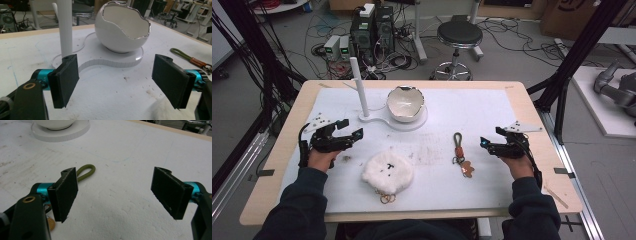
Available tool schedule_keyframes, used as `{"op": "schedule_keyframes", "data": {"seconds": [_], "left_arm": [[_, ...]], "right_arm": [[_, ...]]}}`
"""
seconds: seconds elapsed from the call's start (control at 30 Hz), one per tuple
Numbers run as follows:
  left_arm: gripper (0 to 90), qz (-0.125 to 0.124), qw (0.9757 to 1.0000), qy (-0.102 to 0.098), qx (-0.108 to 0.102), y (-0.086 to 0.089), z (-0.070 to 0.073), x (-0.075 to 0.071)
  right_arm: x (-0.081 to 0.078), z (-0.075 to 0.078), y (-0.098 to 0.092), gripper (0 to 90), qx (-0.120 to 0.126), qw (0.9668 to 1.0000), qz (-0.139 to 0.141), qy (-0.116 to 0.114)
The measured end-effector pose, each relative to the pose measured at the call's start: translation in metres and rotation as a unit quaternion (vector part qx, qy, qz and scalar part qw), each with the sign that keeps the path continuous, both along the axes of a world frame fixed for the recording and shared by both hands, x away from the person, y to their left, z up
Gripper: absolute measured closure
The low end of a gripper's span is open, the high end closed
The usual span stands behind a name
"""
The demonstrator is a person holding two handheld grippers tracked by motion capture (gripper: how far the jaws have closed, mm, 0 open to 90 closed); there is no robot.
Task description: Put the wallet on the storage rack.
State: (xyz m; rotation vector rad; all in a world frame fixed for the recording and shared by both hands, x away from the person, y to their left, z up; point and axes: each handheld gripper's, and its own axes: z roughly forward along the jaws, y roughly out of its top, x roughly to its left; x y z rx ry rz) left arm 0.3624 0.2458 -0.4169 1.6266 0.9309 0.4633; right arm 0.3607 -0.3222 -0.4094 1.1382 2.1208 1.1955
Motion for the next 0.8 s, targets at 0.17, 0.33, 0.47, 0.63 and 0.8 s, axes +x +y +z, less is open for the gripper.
{"op": "schedule_keyframes", "data": {"seconds": [0.17,0.33,0.47,0.63,0.8], "left_arm": [[22.1,-0.021,0.9997,0.012,0.004,-0.006,-0.003,0.002],[23.3,-0.047,0.9985,0.023,0.013,-0.017,-0.007,0.003],[23.3,-0.076,0.9959,0.041,0.026,-0.027,-0.011,0.004],[23.3,-0.094,0.9929,0.056,0.046,-0.033,-0.015,0.005],[23.3,-0.12,0.9856,0.088,0.08,-0.041,-0.022,0.004]], "right_arm": [[0.001,0.0,-0.001,22.0,0.002,1.0,0.0,0.0],[0.001,-0.001,-0.001,22.1,0.004,1.0,0.003,0.002],[-0.001,-0.001,-0.003,22.0,0.006,1.0,0.003,0.003],[-0.003,0.0,-0.004,22.1,0.004,1.0,0.004,0.001],[-0.002,0.0,0.001,22.1,-0.001,1.0,0.009,0.004]]}}
